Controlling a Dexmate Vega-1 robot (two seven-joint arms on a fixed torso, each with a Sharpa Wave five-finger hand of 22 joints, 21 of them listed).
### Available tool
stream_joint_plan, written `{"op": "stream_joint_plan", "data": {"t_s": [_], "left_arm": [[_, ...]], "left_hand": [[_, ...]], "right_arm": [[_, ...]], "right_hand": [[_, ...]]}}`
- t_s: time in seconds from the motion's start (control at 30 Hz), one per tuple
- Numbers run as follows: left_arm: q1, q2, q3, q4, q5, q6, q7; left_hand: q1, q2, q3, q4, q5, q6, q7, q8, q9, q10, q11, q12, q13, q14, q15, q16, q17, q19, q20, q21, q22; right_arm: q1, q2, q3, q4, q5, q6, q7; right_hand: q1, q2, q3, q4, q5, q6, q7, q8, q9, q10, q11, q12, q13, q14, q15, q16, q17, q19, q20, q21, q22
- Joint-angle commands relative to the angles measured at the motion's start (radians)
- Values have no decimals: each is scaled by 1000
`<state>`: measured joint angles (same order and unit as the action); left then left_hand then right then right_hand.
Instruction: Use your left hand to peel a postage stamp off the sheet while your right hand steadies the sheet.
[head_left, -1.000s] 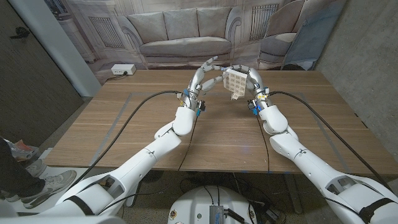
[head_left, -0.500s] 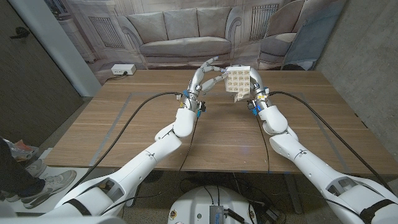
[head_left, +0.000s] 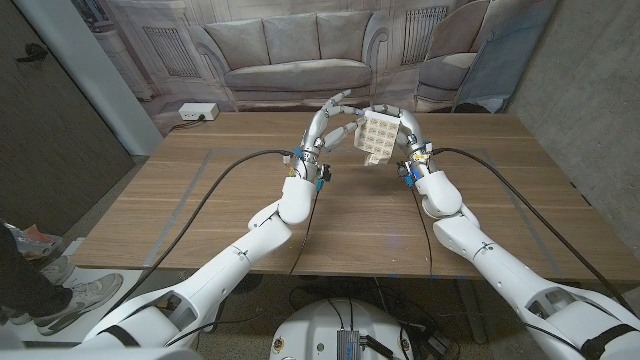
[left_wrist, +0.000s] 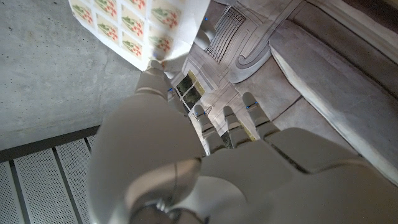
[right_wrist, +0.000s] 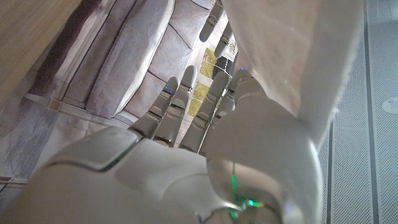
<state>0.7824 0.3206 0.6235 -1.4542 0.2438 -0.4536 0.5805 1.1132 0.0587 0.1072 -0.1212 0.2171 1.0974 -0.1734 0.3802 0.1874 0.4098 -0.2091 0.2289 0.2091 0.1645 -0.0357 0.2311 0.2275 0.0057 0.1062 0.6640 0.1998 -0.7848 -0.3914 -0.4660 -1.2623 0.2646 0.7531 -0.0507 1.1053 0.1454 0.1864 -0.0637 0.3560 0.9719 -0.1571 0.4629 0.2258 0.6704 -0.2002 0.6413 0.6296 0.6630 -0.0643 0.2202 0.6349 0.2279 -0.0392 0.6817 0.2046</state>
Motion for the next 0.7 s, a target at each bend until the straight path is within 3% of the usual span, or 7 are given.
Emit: {"op": "stream_joint_plan", "data": {"t_s": [0.03, 0.1, 0.2, 0.23, 0.33, 0.47, 0.7], "left_arm": [[37, 5, -12, -48, 21, 19, 20], [42, 6, -13, -51, 36, 17, 34], [49, 9, -15, -57, 45, 12, 43], [50, 11, -15, -59, 41, 13, 39], [59, 10, -17, -66, 36, 13, 39], [77, 8, -24, -87, 41, 19, 57], [83, 10, -26, -104, 51, 38, 57]], "left_hand": [[6, 15, 13, -3, -10, 64, 62, 15, -2, 34, -2, 11, 0, 19, -53, 11, 0, 14, -2, 11, 3], [7, 18, 16, -2, -17, -17, 97, -35, -3, 25, 3, 0, -1, 22, -55, 7, -2, 17, -4, 16, 3], [2, 12, 14, -1, -18, -71, 91, -65, -2, 14, -2, -7, 0, 21, -49, 4, -3, 17, -6, 19, 2], [-6, 7, 10, 3, -17, -112, 82, -89, -2, 4, 0, -12, 0, 20, -49, 2, -3, 17, -8, 21, 2], [-29, -11, -3, 10, -12, -195, -29, -135, 2, -10, 7, -17, 2, 16, -43, -3, -2, 10, -5, 23, 3], [-30, -12, -4, 11, -10, -212, -45, -143, 3, -12, 9, -18, 2, 14, -40, -4, -1, 8, -4, 24, 3], [-16, 10, 11, 7, -8, -65, 79, -94, 8, 20, 0, -7, 3, 19, -39, -3, 1, 5, -3, 31, 2]], "right_arm": [[-27, -7, 8, -39, -11, 2, -17], [-32, -9, 9, -45, -10, -1, -19], [-40, -17, 10, -64, -22, -12, -24], [-41, -17, 10, -65, -22, -14, -25], [-48, -14, 12, -75, -28, -17, -37], [-53, -19, 16, -88, -36, -18, -40], [-48, -12, 14, -73, -18, 7, -23]], "right_hand": [[2, 7, 3, -6, 9, 42, 28, 50, 290, 10, -1, 7, 3, 7, -173, 1, 2, -4, -97, 6, 3], [2, 6, 3, -6, 9, 42, 28, 49, 288, 10, -1, 7, 3, 8, -173, 0, 2, -4, -97, 7, 3], [2, 6, 3, -6, 9, 42, 28, 49, 289, 10, -1, 7, 2, 8, -173, 0, 2, -5, -97, 7, 3], [2, 6, 3, -6, 9, 43, 28, 49, 288, 10, -1, 7, 3, 8, -173, 1, 2, -4, -97, 8, 3], [2, 6, 4, -7, 10, 43, 28, 48, 287, 10, -1, 7, 2, 9, -174, 1, 3, -5, -97, 8, 3], [3, 7, 4, -8, 10, 44, 30, 48, 287, 11, -1, 7, 2, 11, -174, 2, 4, -5, -97, 9, 2], [4, 6, 4, -10, 10, 45, 29, 47, 287, 13, 0, 7, 1, 13, -174, 4, 5, -5, -97, 11, 2]]}}
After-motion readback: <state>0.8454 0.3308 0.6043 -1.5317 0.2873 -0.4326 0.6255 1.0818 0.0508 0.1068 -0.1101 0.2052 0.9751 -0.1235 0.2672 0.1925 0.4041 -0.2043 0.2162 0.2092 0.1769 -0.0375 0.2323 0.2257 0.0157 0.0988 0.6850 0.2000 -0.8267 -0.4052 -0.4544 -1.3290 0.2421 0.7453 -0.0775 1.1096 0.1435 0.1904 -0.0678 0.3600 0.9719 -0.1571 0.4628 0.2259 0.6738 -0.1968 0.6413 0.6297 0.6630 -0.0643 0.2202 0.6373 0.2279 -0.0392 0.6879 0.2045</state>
